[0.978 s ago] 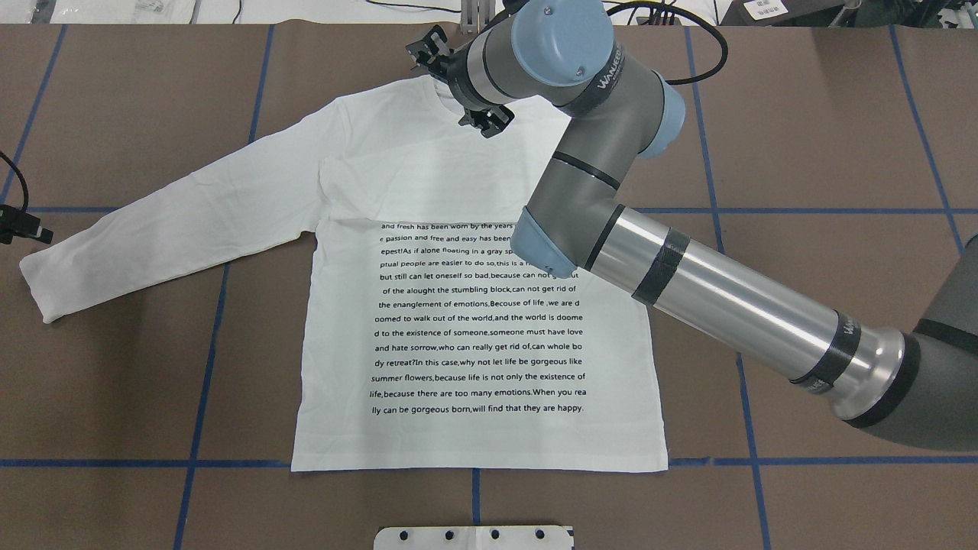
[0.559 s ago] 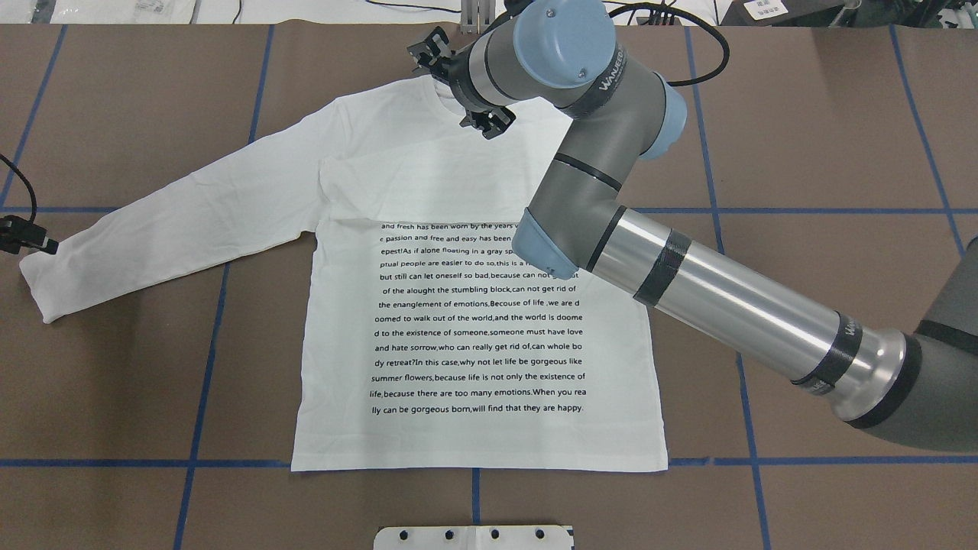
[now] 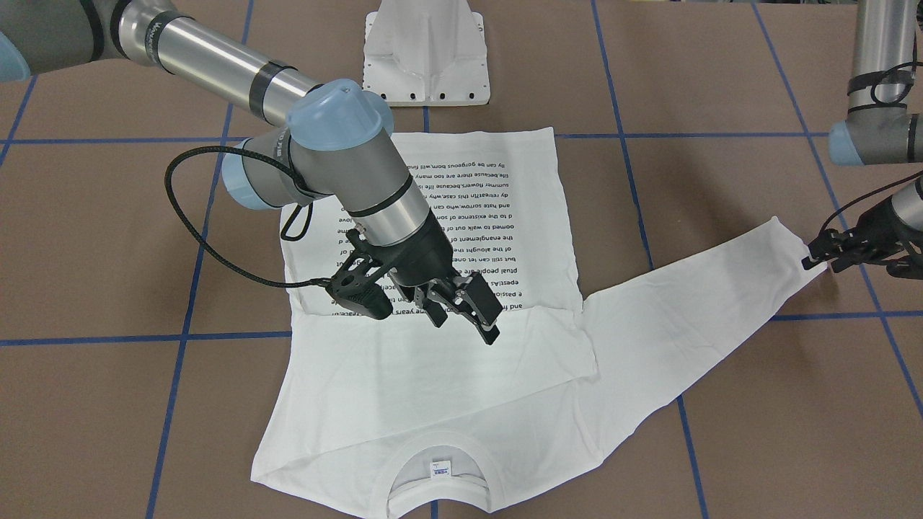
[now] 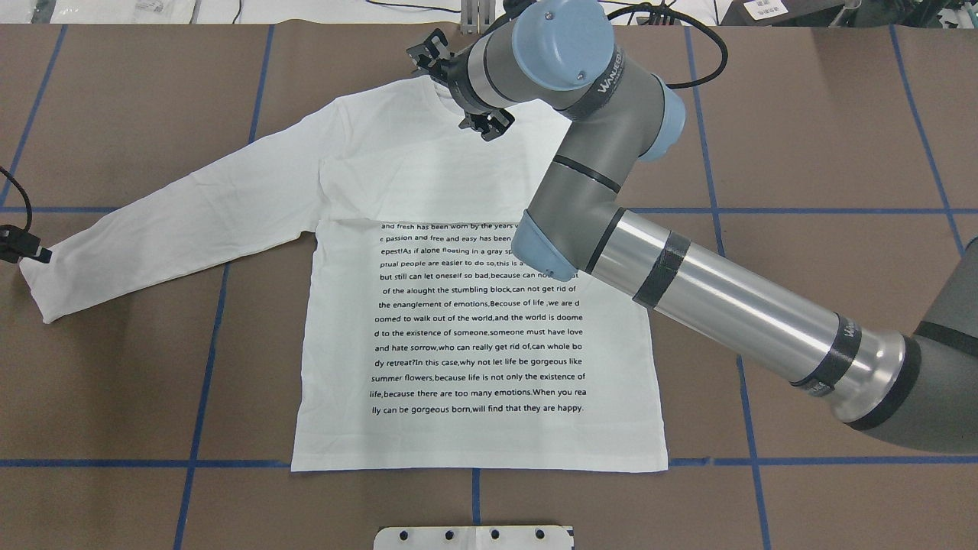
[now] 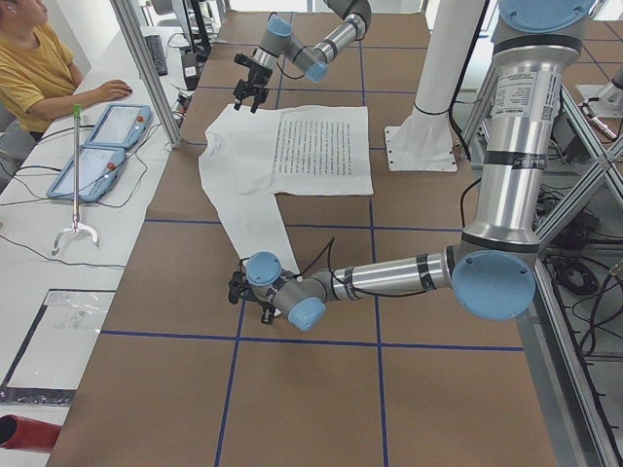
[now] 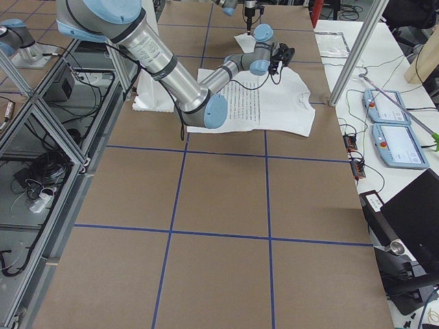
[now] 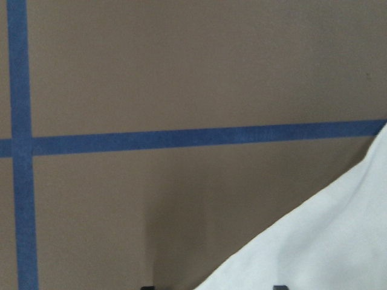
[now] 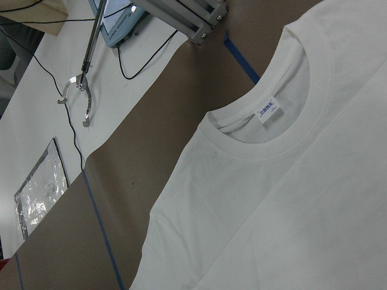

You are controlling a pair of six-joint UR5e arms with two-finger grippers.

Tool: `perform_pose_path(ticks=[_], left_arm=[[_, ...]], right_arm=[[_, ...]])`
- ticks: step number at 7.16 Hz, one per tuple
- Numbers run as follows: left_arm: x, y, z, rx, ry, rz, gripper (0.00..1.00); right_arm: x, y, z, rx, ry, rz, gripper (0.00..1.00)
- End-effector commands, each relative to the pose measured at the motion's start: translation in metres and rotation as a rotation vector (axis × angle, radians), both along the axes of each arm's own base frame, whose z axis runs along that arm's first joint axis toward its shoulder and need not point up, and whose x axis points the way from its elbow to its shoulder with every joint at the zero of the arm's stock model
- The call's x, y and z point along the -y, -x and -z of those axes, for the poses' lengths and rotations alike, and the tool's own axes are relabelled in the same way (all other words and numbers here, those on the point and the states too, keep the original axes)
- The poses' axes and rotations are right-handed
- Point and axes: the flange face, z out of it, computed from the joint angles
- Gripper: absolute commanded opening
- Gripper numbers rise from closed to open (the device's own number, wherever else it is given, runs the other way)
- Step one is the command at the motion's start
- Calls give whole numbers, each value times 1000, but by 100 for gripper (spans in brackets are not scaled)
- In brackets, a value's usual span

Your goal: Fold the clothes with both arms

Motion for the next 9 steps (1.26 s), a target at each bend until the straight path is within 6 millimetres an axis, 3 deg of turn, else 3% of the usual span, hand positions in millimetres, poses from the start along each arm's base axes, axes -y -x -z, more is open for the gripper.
perform_pose_path(ticks=[1, 2, 3, 4, 5, 6, 7, 8, 9], left_arm=[[-5, 1, -4, 0, 11, 3, 15], [-6, 1, -5, 2, 16, 4, 0], [-5, 0, -3, 0, 14, 3, 0], [-3, -2, 19, -42, -4, -12, 0], [0, -12, 64, -154, 10, -54, 0], [16, -22, 126, -236, -4, -52, 0], [37, -33, 187, -286, -24, -21, 0], [66, -49, 252, -334, -50, 5, 0], [83, -83, 315, -384, -6, 22, 0]], right_arm=[[0, 0, 0, 1, 1, 0, 99], [0, 0, 0, 1, 1, 0, 99], [0, 0, 0, 2, 0, 0, 99], [-1, -2, 4, 5, -4, -1, 99], [-8, -12, -2, 13, -10, 4, 99], [-12, -44, -35, 11, -3, 19, 99], [-9, -100, -79, -5, -16, 57, 99], [-2, -142, -114, -44, -55, 122, 99], [7, -178, -147, -68, -51, 152, 99]])
